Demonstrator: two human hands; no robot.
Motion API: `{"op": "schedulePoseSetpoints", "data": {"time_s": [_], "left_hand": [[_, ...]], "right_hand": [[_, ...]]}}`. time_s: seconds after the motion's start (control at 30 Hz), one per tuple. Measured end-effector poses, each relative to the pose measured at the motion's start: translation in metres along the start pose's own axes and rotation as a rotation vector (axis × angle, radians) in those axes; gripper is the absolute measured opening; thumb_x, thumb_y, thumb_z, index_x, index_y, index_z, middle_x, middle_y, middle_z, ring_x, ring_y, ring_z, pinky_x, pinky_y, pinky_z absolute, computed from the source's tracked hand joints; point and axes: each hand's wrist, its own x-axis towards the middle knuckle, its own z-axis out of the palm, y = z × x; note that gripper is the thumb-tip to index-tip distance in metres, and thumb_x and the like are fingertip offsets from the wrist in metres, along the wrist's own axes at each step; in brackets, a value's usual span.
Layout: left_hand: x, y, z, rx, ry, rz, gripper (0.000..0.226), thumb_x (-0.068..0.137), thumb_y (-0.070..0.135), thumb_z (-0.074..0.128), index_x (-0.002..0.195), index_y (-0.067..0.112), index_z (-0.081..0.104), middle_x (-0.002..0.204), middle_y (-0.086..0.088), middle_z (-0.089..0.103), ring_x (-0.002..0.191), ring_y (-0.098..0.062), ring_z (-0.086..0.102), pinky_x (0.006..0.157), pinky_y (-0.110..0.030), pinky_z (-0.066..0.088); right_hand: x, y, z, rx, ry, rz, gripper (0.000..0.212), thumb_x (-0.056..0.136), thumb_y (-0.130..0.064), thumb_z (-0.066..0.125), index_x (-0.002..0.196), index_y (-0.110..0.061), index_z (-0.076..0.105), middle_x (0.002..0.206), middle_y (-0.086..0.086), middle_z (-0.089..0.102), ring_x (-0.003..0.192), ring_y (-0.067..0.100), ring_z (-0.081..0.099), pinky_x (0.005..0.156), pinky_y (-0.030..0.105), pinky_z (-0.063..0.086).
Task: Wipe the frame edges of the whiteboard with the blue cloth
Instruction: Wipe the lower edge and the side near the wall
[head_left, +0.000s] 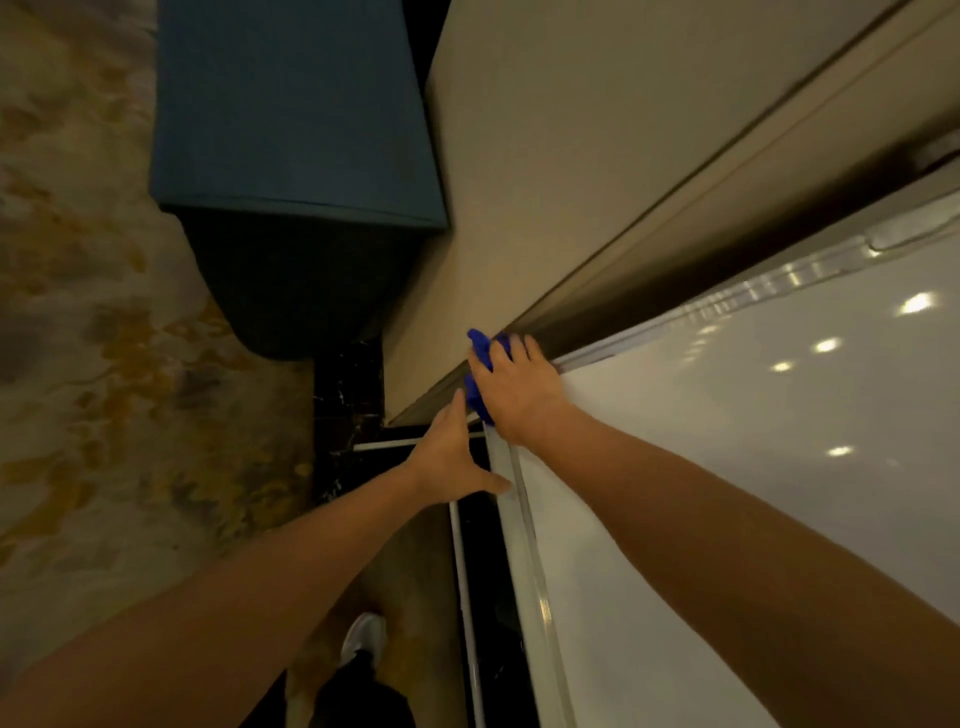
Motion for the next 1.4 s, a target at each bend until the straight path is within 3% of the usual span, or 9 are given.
{"op": "schedulePoseSetpoints", "data": {"time_s": [0.1, 0.23, 0.4, 0.6, 0.77, 0.87, 1.13, 1.27, 1.4], "left_hand": [[0.018, 0.004, -0.015, -0.042, -0.062, 0.072, 0.129, 0.054, 0.051, 0.092, 0.155, 0.019, 0.017, 0.159, -0.008, 0.029, 0.147, -0.027, 0.027, 0.119, -0.050, 0.027], [0.033, 0.021, -0.011, 0.045, -0.102, 0.015, 0.146, 0.041, 0.085, 0.074, 0.156, 0.020, 0.012, 0.161, -0.006, 0.026, 0.148, -0.027, 0.025, 0.120, -0.050, 0.025], [0.052, 0.051, 0.003, 0.350, -0.114, 0.045, 0.133, 0.040, 0.091, 0.065, 0.149, 0.025, 0.028, 0.153, -0.002, 0.039, 0.139, -0.027, 0.037, 0.112, -0.049, 0.034], [0.077, 0.045, 0.002, 0.535, -0.115, 0.039, 0.078, 0.063, 0.053, 0.077, 0.130, 0.022, 0.049, 0.132, -0.008, 0.057, 0.122, -0.032, 0.051, 0.104, -0.048, 0.043], [0.071, 0.049, -0.005, 0.543, -0.149, 0.068, 0.138, 0.032, 0.099, 0.057, 0.141, 0.018, 0.033, 0.138, -0.005, 0.045, 0.130, -0.032, 0.041, 0.104, -0.051, 0.040], [0.069, 0.056, -0.001, 0.548, -0.177, -0.013, 0.164, 0.021, 0.106, 0.042, 0.152, 0.012, 0.014, 0.158, -0.012, 0.027, 0.143, -0.037, 0.025, 0.113, -0.059, 0.026], [0.072, 0.088, 0.007, 0.476, -0.165, -0.042, 0.132, 0.026, 0.097, 0.049, 0.132, 0.019, 0.048, 0.131, -0.010, 0.058, 0.120, -0.034, 0.055, 0.098, -0.051, 0.049], [0.069, 0.129, 0.002, 0.454, -0.196, 0.032, 0.151, 0.022, 0.104, 0.047, 0.145, 0.017, 0.037, 0.143, -0.011, 0.052, 0.127, -0.034, 0.051, 0.103, -0.051, 0.045], [0.068, 0.157, 0.010, 0.431, -0.208, 0.056, 0.141, 0.038, 0.100, 0.054, 0.149, 0.016, 0.029, 0.150, -0.009, 0.042, 0.133, -0.032, 0.045, 0.107, -0.052, 0.041]], "right_hand": [[0.000, 0.013, -0.013, 0.097, -0.052, 0.012, 0.047, 0.087, -0.025, 0.066, 0.130, -0.016, 0.050, 0.129, 0.013, 0.050, 0.118, 0.033, 0.050, 0.102, 0.043, 0.036], [-0.039, 0.052, -0.042, 0.142, -0.011, 0.095, 0.031, 0.088, -0.022, 0.064, 0.118, -0.019, 0.059, 0.120, 0.008, 0.052, 0.111, 0.029, 0.051, 0.090, 0.038, 0.041], [-0.091, 0.082, -0.055, 0.075, 0.075, 0.138, 0.053, 0.080, -0.040, 0.065, 0.129, -0.021, 0.056, 0.139, 0.008, 0.046, 0.128, 0.031, 0.040, 0.115, 0.047, 0.022], [-0.060, 0.031, -0.034, -0.007, -0.079, 0.080, 0.061, 0.097, -0.043, 0.037, 0.152, -0.015, 0.031, 0.162, 0.014, 0.012, 0.148, 0.038, 0.000, 0.118, 0.055, -0.005], [-0.080, 0.076, -0.050, -0.086, 0.044, 0.188, 0.049, 0.097, -0.038, 0.041, 0.140, -0.018, 0.050, 0.160, 0.015, 0.022, 0.150, 0.035, 0.003, 0.118, 0.056, -0.002], [-0.116, 0.117, -0.057, -0.161, 0.148, 0.337, 0.045, 0.094, -0.039, 0.047, 0.135, -0.021, 0.054, 0.160, 0.015, 0.021, 0.149, 0.037, -0.002, 0.117, 0.059, -0.001], [-0.095, 0.057, -0.029, -0.073, 0.090, 0.318, 0.056, 0.093, -0.040, 0.049, 0.146, -0.022, 0.042, 0.164, 0.012, 0.008, 0.147, 0.040, -0.014, 0.115, 0.060, -0.007], [-0.120, 0.117, -0.045, -0.191, 0.222, 0.444, 0.049, 0.089, -0.037, 0.054, 0.136, -0.022, 0.054, 0.162, 0.013, 0.018, 0.148, 0.041, -0.005, 0.115, 0.061, -0.011], [-0.160, 0.166, -0.060, -0.142, 0.369, 0.612, 0.047, 0.080, -0.033, 0.068, 0.127, -0.023, 0.063, 0.159, 0.013, 0.027, 0.148, 0.041, 0.000, 0.117, 0.060, -0.006]]}}
